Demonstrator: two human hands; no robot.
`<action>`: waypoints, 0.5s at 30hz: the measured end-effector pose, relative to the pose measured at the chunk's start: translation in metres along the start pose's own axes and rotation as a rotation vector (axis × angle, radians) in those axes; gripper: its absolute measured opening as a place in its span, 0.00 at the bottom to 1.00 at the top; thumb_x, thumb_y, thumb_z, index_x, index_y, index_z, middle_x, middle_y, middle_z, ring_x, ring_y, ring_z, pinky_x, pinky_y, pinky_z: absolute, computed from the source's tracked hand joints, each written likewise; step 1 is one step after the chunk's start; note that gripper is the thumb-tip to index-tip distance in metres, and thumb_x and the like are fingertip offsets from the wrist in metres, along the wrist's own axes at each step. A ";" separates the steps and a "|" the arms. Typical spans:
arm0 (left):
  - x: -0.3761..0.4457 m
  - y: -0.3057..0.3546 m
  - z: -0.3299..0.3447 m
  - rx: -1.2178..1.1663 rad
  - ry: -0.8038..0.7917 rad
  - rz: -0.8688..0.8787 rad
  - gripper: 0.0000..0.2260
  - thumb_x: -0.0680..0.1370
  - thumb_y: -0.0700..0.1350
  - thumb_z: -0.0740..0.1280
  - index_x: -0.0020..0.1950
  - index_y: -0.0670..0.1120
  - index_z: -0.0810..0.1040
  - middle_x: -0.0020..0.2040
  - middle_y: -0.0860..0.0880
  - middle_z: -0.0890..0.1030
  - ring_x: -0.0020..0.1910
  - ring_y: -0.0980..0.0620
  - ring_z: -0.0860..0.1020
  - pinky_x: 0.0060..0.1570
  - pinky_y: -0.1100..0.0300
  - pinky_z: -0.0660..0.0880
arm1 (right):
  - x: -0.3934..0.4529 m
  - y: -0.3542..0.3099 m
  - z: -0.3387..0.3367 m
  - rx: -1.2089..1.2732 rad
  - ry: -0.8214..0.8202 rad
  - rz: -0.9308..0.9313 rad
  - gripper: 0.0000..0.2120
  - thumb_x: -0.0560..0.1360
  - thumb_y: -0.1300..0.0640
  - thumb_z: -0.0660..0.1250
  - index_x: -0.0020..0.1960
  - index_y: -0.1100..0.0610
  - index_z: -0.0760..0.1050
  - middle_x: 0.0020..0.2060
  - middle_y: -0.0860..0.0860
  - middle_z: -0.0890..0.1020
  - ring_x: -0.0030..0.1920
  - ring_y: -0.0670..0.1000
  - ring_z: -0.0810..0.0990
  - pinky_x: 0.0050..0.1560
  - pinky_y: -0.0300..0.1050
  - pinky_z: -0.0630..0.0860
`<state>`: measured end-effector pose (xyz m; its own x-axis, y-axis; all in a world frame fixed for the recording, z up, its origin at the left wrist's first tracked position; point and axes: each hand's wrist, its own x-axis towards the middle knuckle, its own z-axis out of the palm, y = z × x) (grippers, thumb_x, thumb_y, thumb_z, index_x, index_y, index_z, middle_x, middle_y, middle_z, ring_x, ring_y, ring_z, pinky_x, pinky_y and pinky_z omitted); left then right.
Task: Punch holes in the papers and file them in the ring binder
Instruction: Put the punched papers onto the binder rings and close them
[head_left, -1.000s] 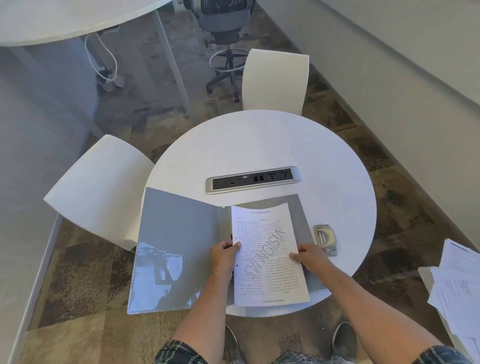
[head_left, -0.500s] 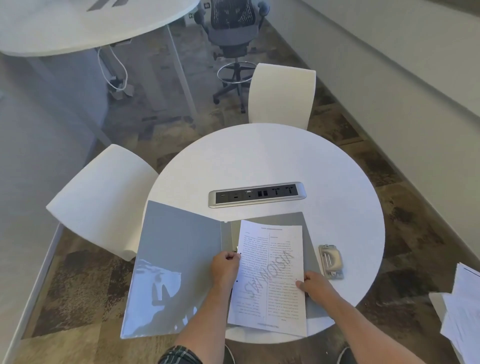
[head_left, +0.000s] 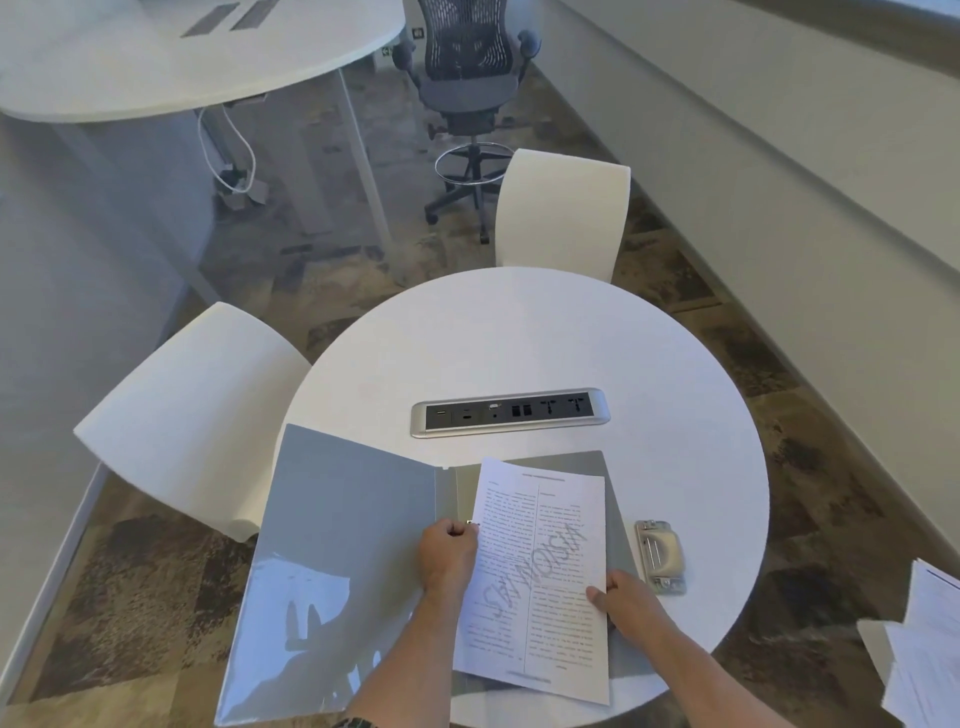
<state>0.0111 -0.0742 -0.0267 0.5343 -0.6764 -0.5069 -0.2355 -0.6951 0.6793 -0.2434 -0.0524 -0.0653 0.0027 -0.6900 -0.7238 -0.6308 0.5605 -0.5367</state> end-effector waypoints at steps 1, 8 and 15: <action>0.001 0.002 0.000 0.007 0.002 0.012 0.10 0.78 0.45 0.72 0.37 0.46 0.78 0.36 0.50 0.82 0.34 0.50 0.77 0.35 0.60 0.74 | 0.002 -0.001 -0.001 0.007 0.000 0.001 0.08 0.80 0.51 0.68 0.51 0.56 0.75 0.48 0.50 0.85 0.49 0.52 0.85 0.57 0.55 0.82; -0.001 0.003 0.000 0.008 -0.042 0.055 0.05 0.78 0.43 0.72 0.42 0.45 0.84 0.41 0.49 0.85 0.42 0.47 0.83 0.39 0.55 0.80 | -0.001 0.007 0.004 0.028 0.054 0.010 0.08 0.81 0.52 0.67 0.47 0.55 0.75 0.45 0.49 0.85 0.45 0.50 0.84 0.49 0.49 0.82; 0.004 0.013 -0.001 -0.025 -0.115 -0.024 0.05 0.76 0.44 0.72 0.41 0.45 0.82 0.44 0.47 0.87 0.46 0.42 0.86 0.44 0.45 0.84 | 0.005 -0.002 -0.003 0.024 0.072 0.038 0.10 0.82 0.52 0.65 0.44 0.53 0.71 0.42 0.47 0.81 0.41 0.45 0.80 0.34 0.40 0.71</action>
<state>0.0109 -0.0854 -0.0198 0.4423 -0.6841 -0.5801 -0.2025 -0.7062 0.6784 -0.2447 -0.0585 -0.0661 -0.0773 -0.6986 -0.7113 -0.6103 0.5973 -0.5203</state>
